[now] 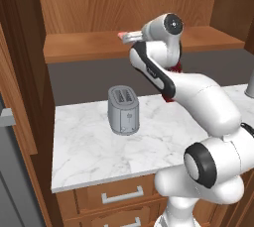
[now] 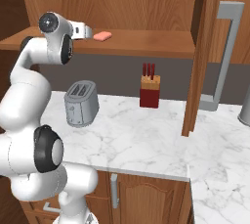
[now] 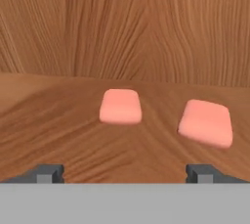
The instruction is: Pick up the bar soap and bar soap from the sink, and place them back in the cabinet, and close the cabinet doors.
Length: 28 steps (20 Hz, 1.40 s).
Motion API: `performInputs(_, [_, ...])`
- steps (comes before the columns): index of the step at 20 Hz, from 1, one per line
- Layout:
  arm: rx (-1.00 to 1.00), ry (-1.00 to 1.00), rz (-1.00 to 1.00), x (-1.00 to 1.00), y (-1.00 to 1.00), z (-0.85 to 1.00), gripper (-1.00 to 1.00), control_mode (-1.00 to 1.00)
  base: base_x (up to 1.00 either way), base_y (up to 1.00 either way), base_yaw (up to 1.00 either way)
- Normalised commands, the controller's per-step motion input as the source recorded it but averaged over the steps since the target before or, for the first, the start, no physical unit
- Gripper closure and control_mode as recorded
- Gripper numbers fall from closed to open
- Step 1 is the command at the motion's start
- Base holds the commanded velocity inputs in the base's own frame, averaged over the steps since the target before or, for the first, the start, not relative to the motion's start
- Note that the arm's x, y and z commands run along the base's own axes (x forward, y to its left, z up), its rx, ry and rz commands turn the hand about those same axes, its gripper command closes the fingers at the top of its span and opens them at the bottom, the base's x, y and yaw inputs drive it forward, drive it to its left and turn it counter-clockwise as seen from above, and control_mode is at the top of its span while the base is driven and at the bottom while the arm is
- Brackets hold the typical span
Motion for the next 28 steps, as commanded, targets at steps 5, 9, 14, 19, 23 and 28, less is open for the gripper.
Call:
performInputs(5, [0.0, 0.0, 0.0, -0.34, -0.27, 0.03, -1.0, -1.0, 0.0, 0.0, 0.0])
performInputs(9, [0.0, 0.01, 0.0, -0.28, -0.21, 0.09, -1.0, -1.0, 0.0, 0.0, 0.0])
performInputs(14, [0.0, 0.03, 0.0, -0.24, -0.21, 0.09, -1.0, -1.0, 0.0, 0.0, 0.0])
performInputs(19, [0.0, 0.0, 0.0, -0.37, -0.27, 0.02, -1.0, -1.0, 0.0, 0.0, 0.0])
performInputs(23, [0.0, 0.0, 0.0, -0.34, -0.14, 0.0, -1.0, -1.0, 0.0, 0.0, 0.0])
performInputs(28, [0.0, 0.0, 0.0, -0.31, -0.1, 0.0, -1.0, -1.0, 0.0, 0.0, 0.0])
